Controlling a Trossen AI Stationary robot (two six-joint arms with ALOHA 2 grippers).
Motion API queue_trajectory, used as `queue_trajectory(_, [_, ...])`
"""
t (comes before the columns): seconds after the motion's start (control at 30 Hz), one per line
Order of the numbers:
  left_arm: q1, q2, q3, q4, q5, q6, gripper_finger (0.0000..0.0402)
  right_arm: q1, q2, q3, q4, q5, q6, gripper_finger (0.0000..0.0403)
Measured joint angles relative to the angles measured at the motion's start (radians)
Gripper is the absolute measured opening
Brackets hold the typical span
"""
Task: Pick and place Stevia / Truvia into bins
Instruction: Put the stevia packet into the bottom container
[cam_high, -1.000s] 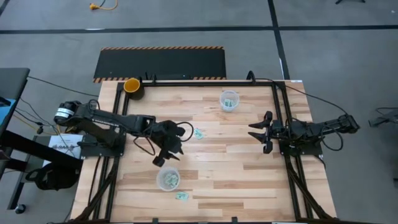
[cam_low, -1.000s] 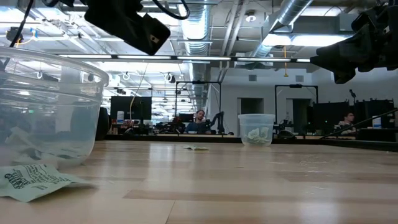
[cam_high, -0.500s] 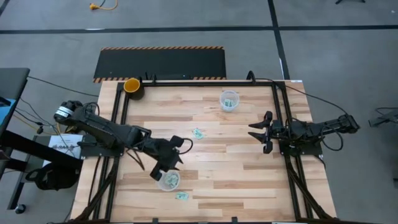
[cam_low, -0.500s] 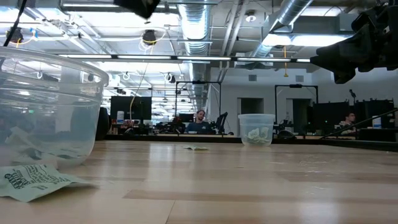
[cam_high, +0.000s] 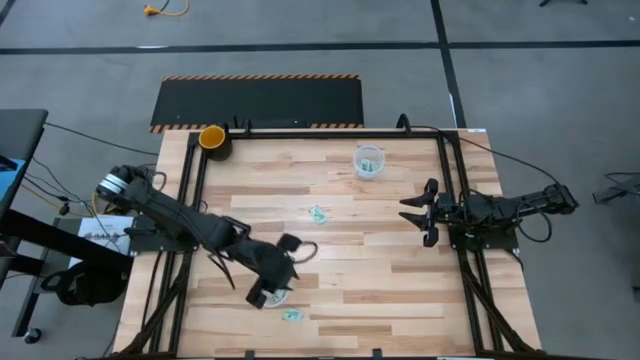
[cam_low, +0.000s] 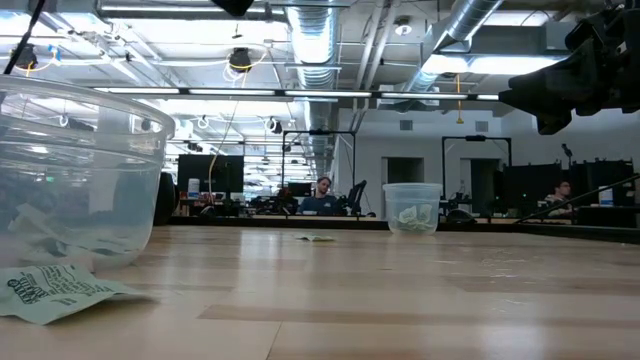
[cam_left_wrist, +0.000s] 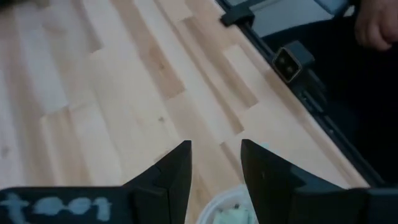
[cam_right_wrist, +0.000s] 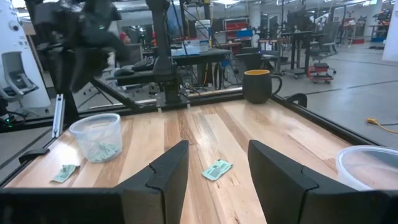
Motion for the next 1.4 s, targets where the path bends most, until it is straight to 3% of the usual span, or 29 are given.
queue_trajectory(0.3, [-0.061,0.272,0.292,-0.204,-0.015,0.033,0.0127,0.0,0.0,0.0,0.002,0.0,0.0,0.0159])
queue_trajectory(0.63, [-0.117,0.509,0.509,-0.395,-0.059,0.019,0.0127,0.0,0.0,0.0,0.0,0.0,0.0,0.0159])
queue_trajectory(1.4, [-0.211,0.667,0.556,-0.418,-0.228,-0.046,0.0127,0.0,0.006,0.0,0.003,0.0,0.0,0.0159])
